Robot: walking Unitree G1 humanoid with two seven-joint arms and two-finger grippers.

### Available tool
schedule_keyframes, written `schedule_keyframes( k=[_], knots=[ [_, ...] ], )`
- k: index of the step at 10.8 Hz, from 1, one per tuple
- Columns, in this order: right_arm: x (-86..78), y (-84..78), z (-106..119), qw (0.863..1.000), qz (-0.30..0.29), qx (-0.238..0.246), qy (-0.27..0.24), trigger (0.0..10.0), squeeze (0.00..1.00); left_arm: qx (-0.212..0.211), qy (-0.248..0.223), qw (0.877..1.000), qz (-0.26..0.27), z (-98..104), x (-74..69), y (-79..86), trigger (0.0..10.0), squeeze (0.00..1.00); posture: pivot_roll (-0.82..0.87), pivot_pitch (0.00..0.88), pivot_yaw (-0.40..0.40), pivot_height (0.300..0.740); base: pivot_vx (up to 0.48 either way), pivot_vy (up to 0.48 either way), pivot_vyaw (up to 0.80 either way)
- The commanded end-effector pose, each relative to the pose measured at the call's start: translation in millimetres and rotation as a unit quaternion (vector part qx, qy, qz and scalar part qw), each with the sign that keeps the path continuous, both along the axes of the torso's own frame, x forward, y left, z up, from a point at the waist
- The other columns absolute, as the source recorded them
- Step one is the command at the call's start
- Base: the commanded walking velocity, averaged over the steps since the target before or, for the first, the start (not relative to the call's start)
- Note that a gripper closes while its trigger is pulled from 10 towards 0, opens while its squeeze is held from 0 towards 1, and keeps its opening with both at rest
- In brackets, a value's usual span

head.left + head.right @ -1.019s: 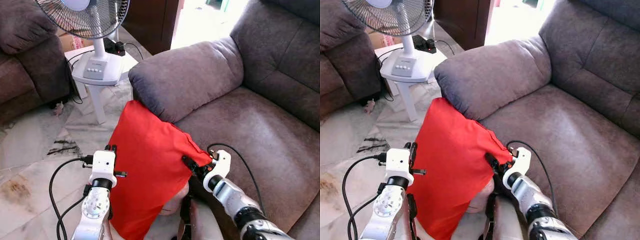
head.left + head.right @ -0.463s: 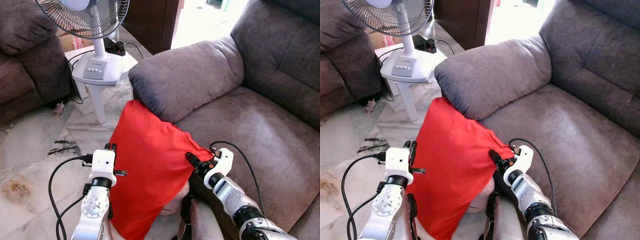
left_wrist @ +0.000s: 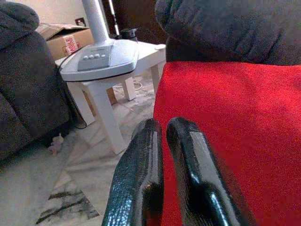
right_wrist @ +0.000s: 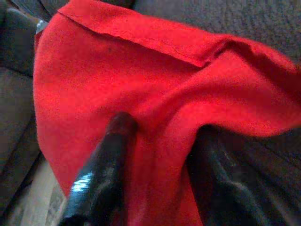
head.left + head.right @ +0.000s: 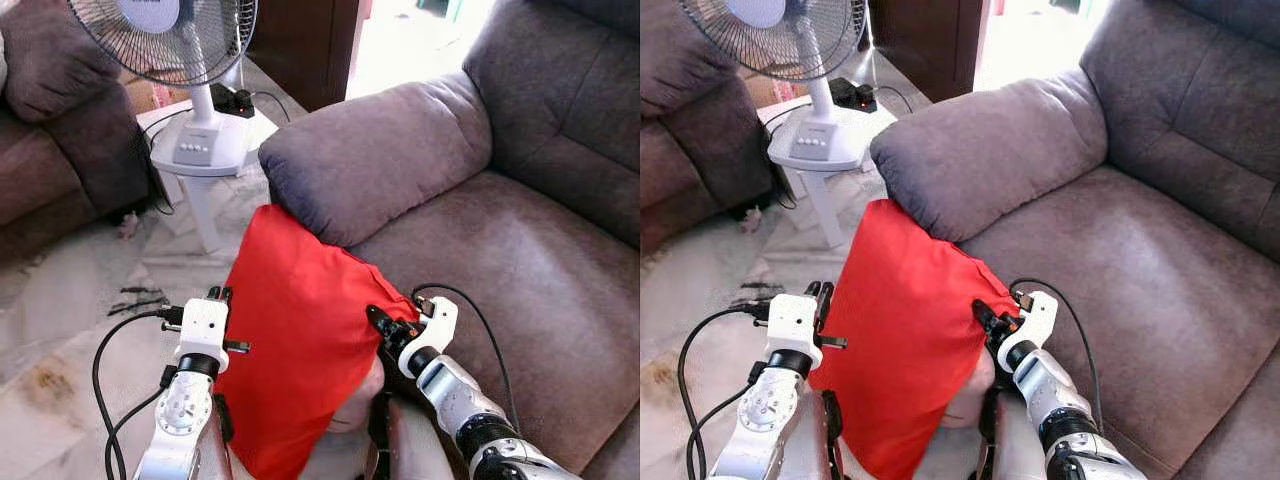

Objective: Move the pillow to the sofa from floor

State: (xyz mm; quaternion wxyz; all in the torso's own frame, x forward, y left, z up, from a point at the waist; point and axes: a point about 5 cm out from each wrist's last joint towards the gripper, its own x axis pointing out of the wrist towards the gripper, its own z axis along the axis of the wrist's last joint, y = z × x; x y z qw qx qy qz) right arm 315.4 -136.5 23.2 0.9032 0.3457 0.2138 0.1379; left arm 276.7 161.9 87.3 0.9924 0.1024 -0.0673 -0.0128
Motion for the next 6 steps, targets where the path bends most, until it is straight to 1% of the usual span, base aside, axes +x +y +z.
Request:
schedule_keyframes(
  k=[1,2,3,4,6],
  knots=[
    [-3.2,0.6,-3.8,1.0,0.001,-0.001,0.005,0.0,0.0,-0.006,0.012,1.0,-0.005,-2.5,0.8,-1.1,10.0,0.0,0.11,0.103,-0.065,0.537,0.0,0.0,0.0],
    [-3.0,0.6,-3.5,1.0,0.003,-0.001,0.002,0.0,0.0,-0.007,0.012,1.0,-0.006,-2.5,0.8,-1.5,10.0,0.0,0.11,0.101,-0.064,0.537,0.0,0.0,0.0],
    [-2.7,0.8,-2.9,1.0,0.004,-0.002,-0.002,0.0,0.0,-0.009,0.017,1.0,-0.008,-5.2,-0.3,-1.8,10.0,0.0,0.1,0.088,-0.045,0.537,0.0,0.0,0.0],
    [-0.9,2.7,-0.4,1.0,0.001,0.004,-0.01,0.0,0.0,-0.006,0.02,1.0,-0.014,-5.5,0.3,-0.6,10.0,0.0,0.09,0.078,-0.029,0.537,0.0,0.0,0.0],
    [-1.8,8.0,-1.1,1.0,0.008,-0.002,-0.015,0.0,0.0,-0.003,0.02,1.0,-0.015,-4.1,3.3,3.5,10.0,0.0,0.09,0.066,-0.004,0.537,0.0,0.0,0.0]
  ],
)
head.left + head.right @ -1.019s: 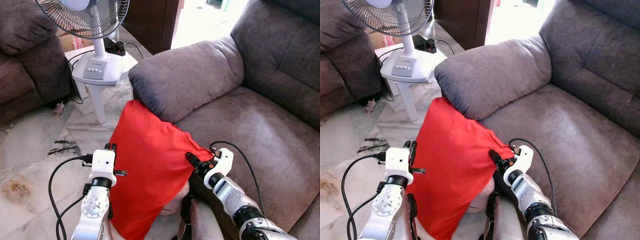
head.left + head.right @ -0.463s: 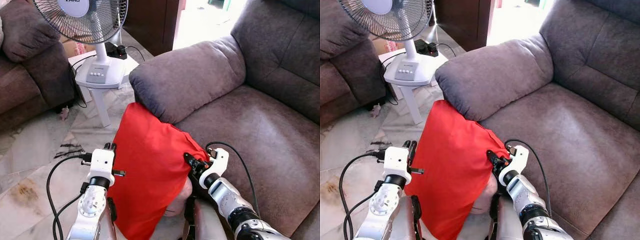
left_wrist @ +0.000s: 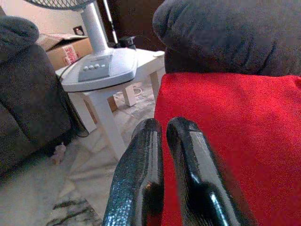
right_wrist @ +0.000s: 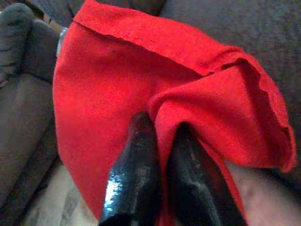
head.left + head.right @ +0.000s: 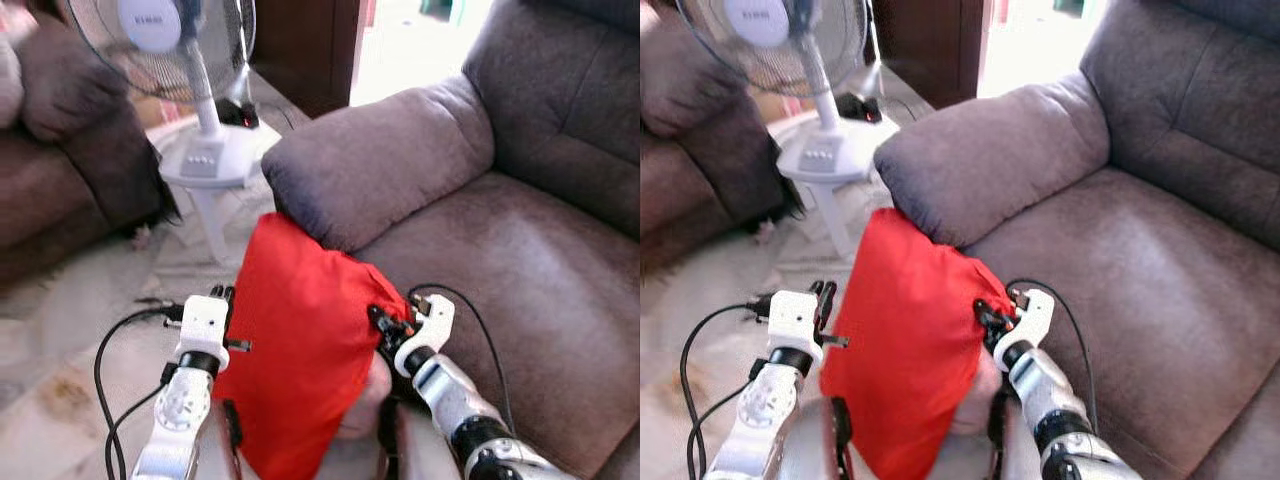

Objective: Move the pillow to the sofa from floor

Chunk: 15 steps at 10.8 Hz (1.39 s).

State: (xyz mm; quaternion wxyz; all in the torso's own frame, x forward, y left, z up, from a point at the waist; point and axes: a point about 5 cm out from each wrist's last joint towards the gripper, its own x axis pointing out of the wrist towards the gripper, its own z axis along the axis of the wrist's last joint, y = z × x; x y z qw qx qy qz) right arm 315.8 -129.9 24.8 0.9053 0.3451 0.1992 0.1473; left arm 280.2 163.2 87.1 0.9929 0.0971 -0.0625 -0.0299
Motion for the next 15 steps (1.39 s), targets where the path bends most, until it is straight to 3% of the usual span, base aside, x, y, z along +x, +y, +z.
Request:
schedule_keyframes(
  k=[1,4,8,9,10,12,15],
  knots=[
    [-2.5,2.3,-3,1.0,0.002,0.0,0.002,0.0,0.0,0.005,0.013,1.0,-0.002,-2,1.6,2.8,10.0,0.0,0.09,0.065,-0.001,0.537,0.0,0.0,0.0],
    [-5.0,9.2,-5,1.0,0.015,0.0,0.004,0.0,0.0,0.011,0.009,1.0,0.0,2,3.2,7.5,10.0,0.0,0.13,0.114,0.001,0.537,0.0,0.0,0.0],
    [-7.7,10.6,-7,0.999,0.038,-0.007,0.004,0.0,0.0,-0.003,0.014,1.0,0.025,-3,-8.4,9.6,10.0,0.0,0.15,0.135,-0.045,0.537,0.0,0.0,0.0],
    [-5.2,7.3,-3,0.999,0.043,-0.03,-0.011,0.0,0.0,-0.004,0.012,0.999,0.033,-3,-10.1,10.6,10.0,0.0,0.15,0.135,-0.051,0.537,0.0,0.0,0.0],
    [-0.5,3.5,3,0.999,0.035,-0.03,-0.029,10.0,0.0,-0.008,0.007,0.999,0.043,-1,-10.3,13.5,10.0,0.0,0.15,0.135,-0.053,0.537,0.0,0.0,0.0],
    [21.7,0.2,46,0.99,0.057,-0.016,-0.125,10.0,0.0,-0.02,-0.004,0.997,0.071,4,-7.9,23.4,10.0,0.0,0.14,0.132,-0.06,0.537,0.0,0.0,0.0],
    [27.0,10.4,79,0.973,0.112,0.007,-0.202,10.0,0.0,-0.054,-0.005,0.994,0.093,6,-7.8,31.1,10.0,0.0,0.14,0.113,-0.058,0.537,0.0,0.0,0.0]
  ],
)
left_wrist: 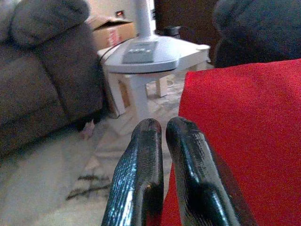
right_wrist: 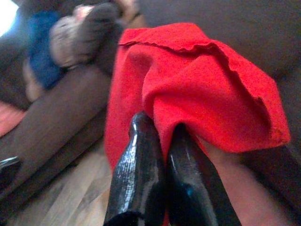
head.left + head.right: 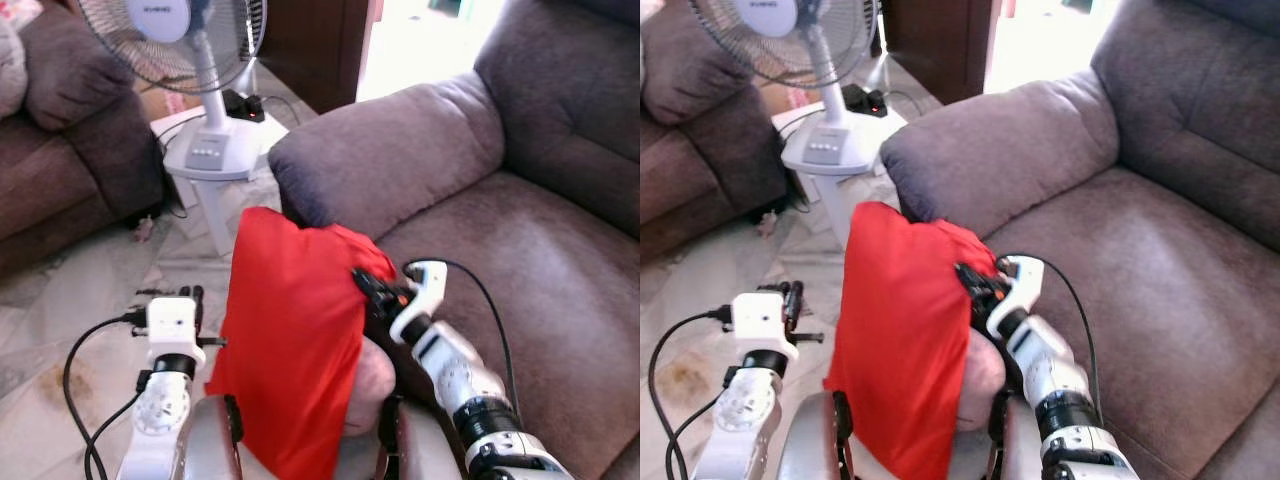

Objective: Move the pillow to the sofa from floor

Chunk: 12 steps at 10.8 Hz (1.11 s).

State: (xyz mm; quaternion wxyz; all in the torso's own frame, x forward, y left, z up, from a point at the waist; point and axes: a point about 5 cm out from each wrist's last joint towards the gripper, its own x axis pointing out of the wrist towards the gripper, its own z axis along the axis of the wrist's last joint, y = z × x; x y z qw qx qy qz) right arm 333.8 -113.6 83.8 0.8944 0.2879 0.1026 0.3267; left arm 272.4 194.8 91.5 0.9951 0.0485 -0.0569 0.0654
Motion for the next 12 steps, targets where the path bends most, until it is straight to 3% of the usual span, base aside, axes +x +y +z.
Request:
schedule_keyframes(
  k=[1,3,5,6,9,12],
  knots=[
    [-1.6,1.1,19,0.997,0.055,0.024,-0.05,10.0,0.0,-0.015,-0.004,1.0,0.026,3,-2.2,10.6,10.0,0.0,0.15,0.106,-0.056,0.537,0.0,0.0,0.0],
    [-24.7,1.0,21,0.985,0.149,0.03,-0.084,10.0,0.0,-0.041,-0.013,0.997,0.057,6,-6.8,27.2,10.0,0.0,0.16,0.096,-0.058,0.537,0.0,0.0,0.0],
    [-37.1,-5.3,26,0.974,0.199,0.069,-0.085,10.0,0.0,-0.087,-0.024,0.993,0.074,11,-7.5,37.5,10.0,0.0,0.15,0.101,-0.059,0.537,0.0,0.0,0.0],
    [-41.7,-5.0,26,0.97,0.217,0.065,-0.088,10.0,0.0,-0.096,-0.029,0.992,0.078,14,-6.4,39.9,10.0,0.0,0.15,0.109,-0.061,0.537,0.0,0.0,0.0],
    [-61.6,-7.3,31,0.953,0.275,0.066,-0.106,10.0,0.0,-0.154,-0.086,0.978,0.11,44,-5.6,68.1,10.0,0.0,0.16,0.123,-0.065,0.537,0.0,0.0,0.0],
    [-73.2,-8.8,37,0.938,0.317,0.071,-0.124,10.0,0.0,-0.245,-0.101,0.962,0.071,52,-6.7,86.7,10.0,0.0,0.16,0.133,-0.069,0.537,0.0,0.0,0.0]
  ],
)
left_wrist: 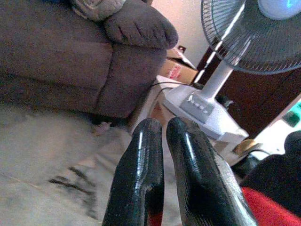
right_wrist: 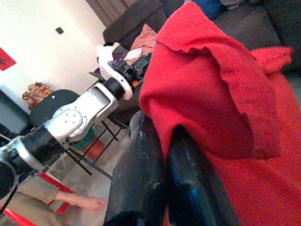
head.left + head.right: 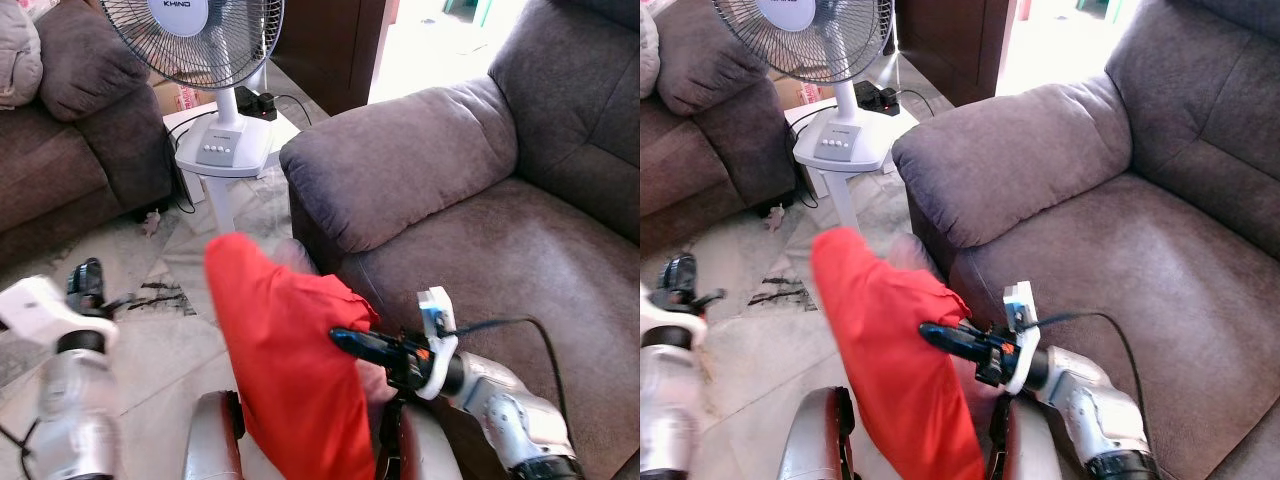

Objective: Move the pillow to the sofa from floor

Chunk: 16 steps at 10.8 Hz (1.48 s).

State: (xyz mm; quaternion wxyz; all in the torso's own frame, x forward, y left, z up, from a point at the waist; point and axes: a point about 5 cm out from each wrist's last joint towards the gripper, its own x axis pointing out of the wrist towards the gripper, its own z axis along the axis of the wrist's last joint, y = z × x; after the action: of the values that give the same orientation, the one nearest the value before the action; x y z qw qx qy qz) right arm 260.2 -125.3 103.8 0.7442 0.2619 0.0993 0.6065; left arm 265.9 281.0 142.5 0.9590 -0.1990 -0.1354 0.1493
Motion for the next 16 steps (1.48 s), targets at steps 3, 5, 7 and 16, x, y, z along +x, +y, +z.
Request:
schedule_keyframes(
  k=[3,5,7,16],
  knots=[
    [-5.0,-2.3,14,0.999,0.028,0.018,-0.037,10.0,0.0,-0.023,0.014,0.996,-0.081,-10,-0.2,-9.0,10.0,1.0,0.15,0.14,-0.073,0.537,0.0,0.0,0.0],
    [-6.1,-4.5,12,0.999,0.025,0.012,-0.032,10.0,0.0,-0.053,0.026,0.992,-0.11,-21,-1.4,-13.7,10.0,1.0,0.15,0.143,-0.073,0.537,0.0,0.0,0.0],
    [-7.8,-5.6,12,0.999,0.032,0.009,-0.029,10.0,0.0,-0.071,0.039,0.991,-0.105,-32,-2.0,-5.7,10.0,1.0,0.14,0.148,-0.08,0.537,0.0,0.0,0.0],
    [-29.1,-20.9,18,0.996,0.08,0.007,-0.037,10.0,0.0,-0.053,0.046,0.992,-0.105,-30,11.6,5.7,10.0,0.0,0.13,0.149,-0.085,0.537,0.0,0.0,0.0]
  ],
)
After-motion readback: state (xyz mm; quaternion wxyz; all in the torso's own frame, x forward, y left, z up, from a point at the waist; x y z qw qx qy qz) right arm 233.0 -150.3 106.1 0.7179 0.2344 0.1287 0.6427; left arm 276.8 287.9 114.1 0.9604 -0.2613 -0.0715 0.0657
